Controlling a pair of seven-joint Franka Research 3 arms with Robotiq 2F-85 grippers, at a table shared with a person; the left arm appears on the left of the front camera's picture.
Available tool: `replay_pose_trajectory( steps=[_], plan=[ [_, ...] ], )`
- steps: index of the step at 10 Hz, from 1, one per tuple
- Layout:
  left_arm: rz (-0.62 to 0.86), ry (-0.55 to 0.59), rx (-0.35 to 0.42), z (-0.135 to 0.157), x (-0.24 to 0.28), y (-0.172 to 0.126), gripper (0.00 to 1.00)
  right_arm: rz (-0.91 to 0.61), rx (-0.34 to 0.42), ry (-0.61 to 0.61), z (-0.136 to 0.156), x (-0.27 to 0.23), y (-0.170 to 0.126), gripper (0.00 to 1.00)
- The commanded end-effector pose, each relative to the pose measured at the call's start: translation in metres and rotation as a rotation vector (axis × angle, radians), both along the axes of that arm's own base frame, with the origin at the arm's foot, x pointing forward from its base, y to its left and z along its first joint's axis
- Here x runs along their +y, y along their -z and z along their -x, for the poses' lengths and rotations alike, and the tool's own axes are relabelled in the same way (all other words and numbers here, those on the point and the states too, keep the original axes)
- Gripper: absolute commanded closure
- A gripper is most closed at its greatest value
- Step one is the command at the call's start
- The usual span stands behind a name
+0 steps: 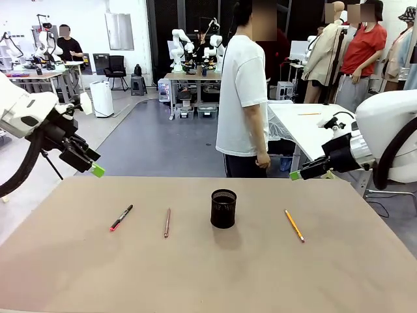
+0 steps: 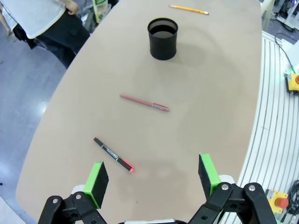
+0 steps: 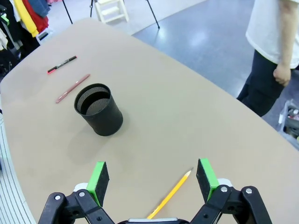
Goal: Place the pens into the pen holder.
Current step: Pick up a writing instrument from the table and place it into the Pen holder.
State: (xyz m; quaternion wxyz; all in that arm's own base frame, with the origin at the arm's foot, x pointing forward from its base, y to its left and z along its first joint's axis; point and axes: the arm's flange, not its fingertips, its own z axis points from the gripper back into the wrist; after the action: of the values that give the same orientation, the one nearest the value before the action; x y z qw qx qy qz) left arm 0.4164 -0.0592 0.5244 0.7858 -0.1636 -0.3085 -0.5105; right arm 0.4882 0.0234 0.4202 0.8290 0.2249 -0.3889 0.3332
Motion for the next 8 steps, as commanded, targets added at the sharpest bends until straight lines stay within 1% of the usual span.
replay_pose_trajectory(
  steps=[1, 2, 5, 6, 8],
  plan=[
    [0.000, 0.000, -0.001, 0.000, 0.000, 0.000, 0.00, 0.070, 0.046, -0.052, 0.014, 0.016, -0.015, 0.00],
    [-0.014, 0.016, 0.012, -0.001, 0.000, -0.003, 0.00, 0.102, 0.066, -0.105, 0.020, 0.024, -0.028, 0.00],
    [-0.024, 0.026, 0.023, -0.002, 0.006, -0.007, 0.00, 0.202, 0.113, -0.176, 0.038, 0.049, -0.067, 0.00],
    [-0.022, 0.034, 0.025, -0.002, 0.009, -0.010, 0.00, 0.193, 0.095, -0.190, 0.045, 0.051, -0.082, 0.00],
    [-0.009, 0.050, 0.007, -0.003, 0.014, -0.015, 0.00, 0.177, 0.000, -0.171, 0.056, 0.043, -0.105, 0.00]
  ],
)
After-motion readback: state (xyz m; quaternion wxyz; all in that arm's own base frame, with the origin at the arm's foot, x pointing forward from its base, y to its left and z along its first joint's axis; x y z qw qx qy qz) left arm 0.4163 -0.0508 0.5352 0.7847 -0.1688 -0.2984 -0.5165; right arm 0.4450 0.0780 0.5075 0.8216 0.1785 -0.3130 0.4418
